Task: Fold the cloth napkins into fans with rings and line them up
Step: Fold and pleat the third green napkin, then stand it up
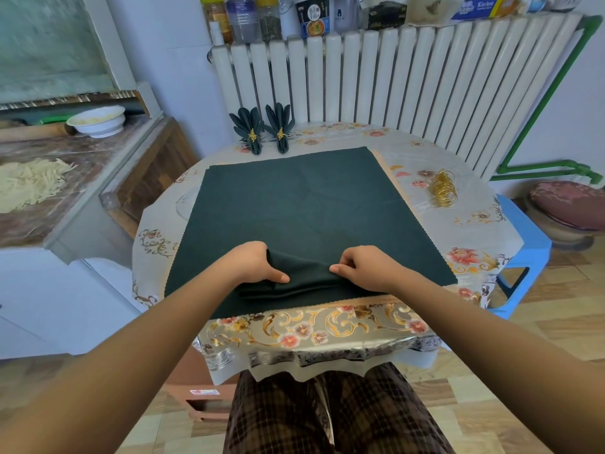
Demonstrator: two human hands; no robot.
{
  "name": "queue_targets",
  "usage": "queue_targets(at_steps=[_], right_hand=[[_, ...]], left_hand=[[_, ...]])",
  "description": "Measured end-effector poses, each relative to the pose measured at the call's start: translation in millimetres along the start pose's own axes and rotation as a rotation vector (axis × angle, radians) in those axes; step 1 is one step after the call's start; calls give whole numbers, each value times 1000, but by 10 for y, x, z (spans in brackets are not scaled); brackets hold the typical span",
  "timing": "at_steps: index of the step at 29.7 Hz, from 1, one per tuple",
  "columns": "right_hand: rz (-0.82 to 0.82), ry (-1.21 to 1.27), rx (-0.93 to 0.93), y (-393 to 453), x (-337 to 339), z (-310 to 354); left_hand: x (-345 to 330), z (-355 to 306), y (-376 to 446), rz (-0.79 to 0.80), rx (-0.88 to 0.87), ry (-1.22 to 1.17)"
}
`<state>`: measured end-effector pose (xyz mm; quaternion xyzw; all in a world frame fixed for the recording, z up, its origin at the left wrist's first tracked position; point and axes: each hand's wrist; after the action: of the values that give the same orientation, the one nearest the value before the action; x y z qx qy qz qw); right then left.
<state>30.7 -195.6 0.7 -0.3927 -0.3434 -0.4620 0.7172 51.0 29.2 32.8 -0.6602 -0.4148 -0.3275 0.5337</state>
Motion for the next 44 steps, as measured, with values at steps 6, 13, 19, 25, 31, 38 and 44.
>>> queue_targets(at_steps=[6,13,19,25,31,38,44], right_hand=[[-22,-66,-14,43,3,51],[-533,-154,495,-42,-298,-59],[-485,-80,470,-136,-331,-155],[-506,-227,480,-21,-271,-103],[-484,-186,394,35,-237,-26],[-299,5,169,44,-137,-44],[-556,-344,259,82,-471,-121]], left_hand=[[-223,21,-103,-245,-529,317],[-554,196,-63,-172,-682,107],[-531,148,-26,-240,-680,166],[-375,-19,-32,-229,-621,190],[-273,-167,-46,-389,-691,444],[-99,-373,159,-477,-694,826],[-18,-344,337,-436,-721,903]])
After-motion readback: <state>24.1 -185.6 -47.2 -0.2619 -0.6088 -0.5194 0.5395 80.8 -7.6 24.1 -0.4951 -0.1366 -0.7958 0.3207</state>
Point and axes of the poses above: each hand's wrist, its own y-axis towards the middle knuckle, its own x-axis out of the back of the hand, z = x × y, and after that the axes turned 1 degree about z, right-handed
